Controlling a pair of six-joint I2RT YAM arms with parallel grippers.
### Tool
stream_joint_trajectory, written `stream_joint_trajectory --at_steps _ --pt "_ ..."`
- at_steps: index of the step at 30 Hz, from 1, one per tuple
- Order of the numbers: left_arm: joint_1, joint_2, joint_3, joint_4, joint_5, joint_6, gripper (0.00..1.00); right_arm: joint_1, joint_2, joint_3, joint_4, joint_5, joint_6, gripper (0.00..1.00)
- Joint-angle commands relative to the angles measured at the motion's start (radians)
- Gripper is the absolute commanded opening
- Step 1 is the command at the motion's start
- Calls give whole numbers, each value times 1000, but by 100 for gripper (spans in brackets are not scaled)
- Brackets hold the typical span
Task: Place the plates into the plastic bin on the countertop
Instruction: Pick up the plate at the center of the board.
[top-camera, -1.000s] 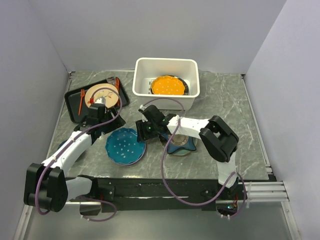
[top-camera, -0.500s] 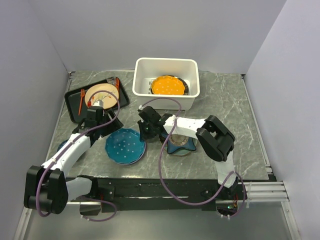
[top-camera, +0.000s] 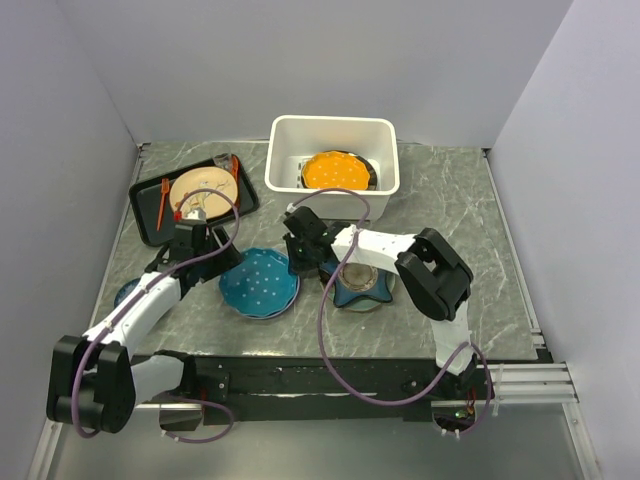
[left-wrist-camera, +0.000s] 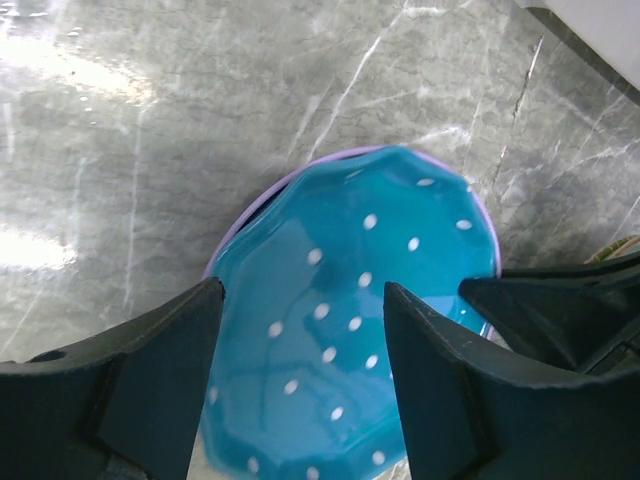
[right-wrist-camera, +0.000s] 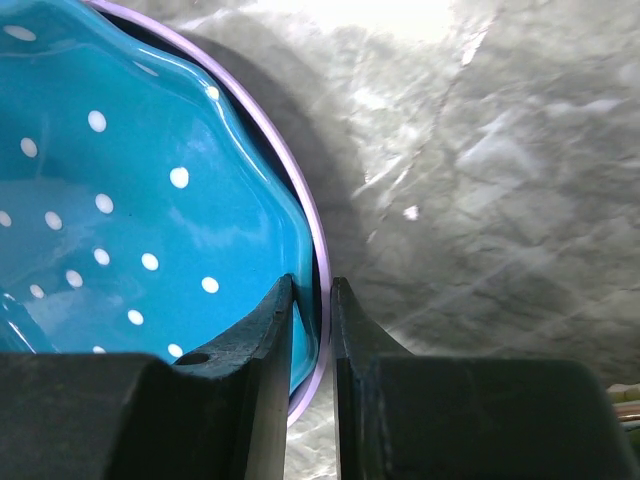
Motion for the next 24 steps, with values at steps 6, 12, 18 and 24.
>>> stream_joint_trajectory --at_steps 6,12,18,24 --pt "5 -17 -16 -26 -28 -16 67 -43 -30 -16 -66 175 -46 5" --pt "5 -26 -22 -47 -78 -19 65 -54 -31 -24 -62 164 -47 5" --pt "5 11 -30 -26 -61 -11 58 -54 -28 -24 -56 150 -50 5" --pt "5 100 -45 23 -6 6 43 -52 -33 -27 -54 155 -52 5"
